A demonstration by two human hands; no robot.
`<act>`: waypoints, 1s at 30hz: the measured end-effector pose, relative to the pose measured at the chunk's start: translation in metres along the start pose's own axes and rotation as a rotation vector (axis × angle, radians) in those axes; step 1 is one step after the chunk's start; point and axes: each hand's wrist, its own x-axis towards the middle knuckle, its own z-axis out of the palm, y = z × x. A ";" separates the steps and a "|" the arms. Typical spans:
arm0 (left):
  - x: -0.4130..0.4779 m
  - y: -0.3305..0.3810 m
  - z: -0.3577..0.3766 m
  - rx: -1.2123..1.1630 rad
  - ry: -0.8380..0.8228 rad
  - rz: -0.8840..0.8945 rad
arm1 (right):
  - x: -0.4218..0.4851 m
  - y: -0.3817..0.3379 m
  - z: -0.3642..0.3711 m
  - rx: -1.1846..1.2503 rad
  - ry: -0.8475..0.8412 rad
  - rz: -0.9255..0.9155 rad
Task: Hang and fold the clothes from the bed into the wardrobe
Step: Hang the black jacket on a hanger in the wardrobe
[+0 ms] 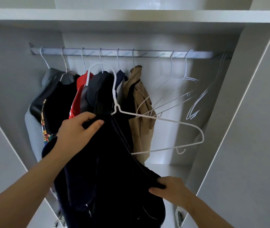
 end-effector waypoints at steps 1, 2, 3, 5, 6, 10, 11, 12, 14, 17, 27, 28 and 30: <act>0.001 -0.005 -0.006 0.018 -0.009 0.011 | 0.001 0.003 -0.001 -0.067 0.037 -0.018; 0.000 -0.009 -0.013 0.041 -0.018 0.027 | 0.002 0.005 -0.002 -0.136 0.080 -0.040; -0.001 -0.013 -0.018 0.058 -0.029 0.045 | 0.003 0.007 -0.002 -0.215 0.127 -0.061; -0.003 -0.019 -0.030 0.101 -0.054 0.085 | 0.004 0.008 -0.002 -0.345 0.209 -0.073; -0.004 -0.024 -0.034 0.139 -0.062 0.113 | 0.004 0.010 -0.002 -0.374 0.243 -0.067; -0.010 -0.040 -0.047 0.317 -0.114 0.207 | 0.005 0.017 -0.005 -0.444 0.308 -0.011; -0.012 -0.042 -0.048 0.356 -0.123 0.247 | 0.006 0.018 -0.005 -0.433 0.319 -0.015; -0.014 -0.045 -0.049 0.377 -0.132 0.293 | 0.008 0.018 -0.005 -0.401 0.323 -0.025; -0.018 -0.047 -0.050 0.373 -0.137 0.387 | 0.011 0.015 -0.005 -0.264 0.317 -0.037; -0.025 -0.048 -0.046 0.378 -0.126 0.455 | 0.011 0.007 -0.006 -0.085 0.342 -0.012; -0.042 -0.053 -0.018 0.422 -0.206 0.469 | 0.008 -0.026 -0.019 0.158 0.484 -0.158; -0.043 -0.052 -0.013 0.414 -0.211 0.445 | 0.007 -0.033 -0.020 0.148 0.484 -0.206; -0.045 -0.048 0.000 0.408 -0.254 0.335 | 0.006 -0.047 -0.021 0.165 0.519 -0.337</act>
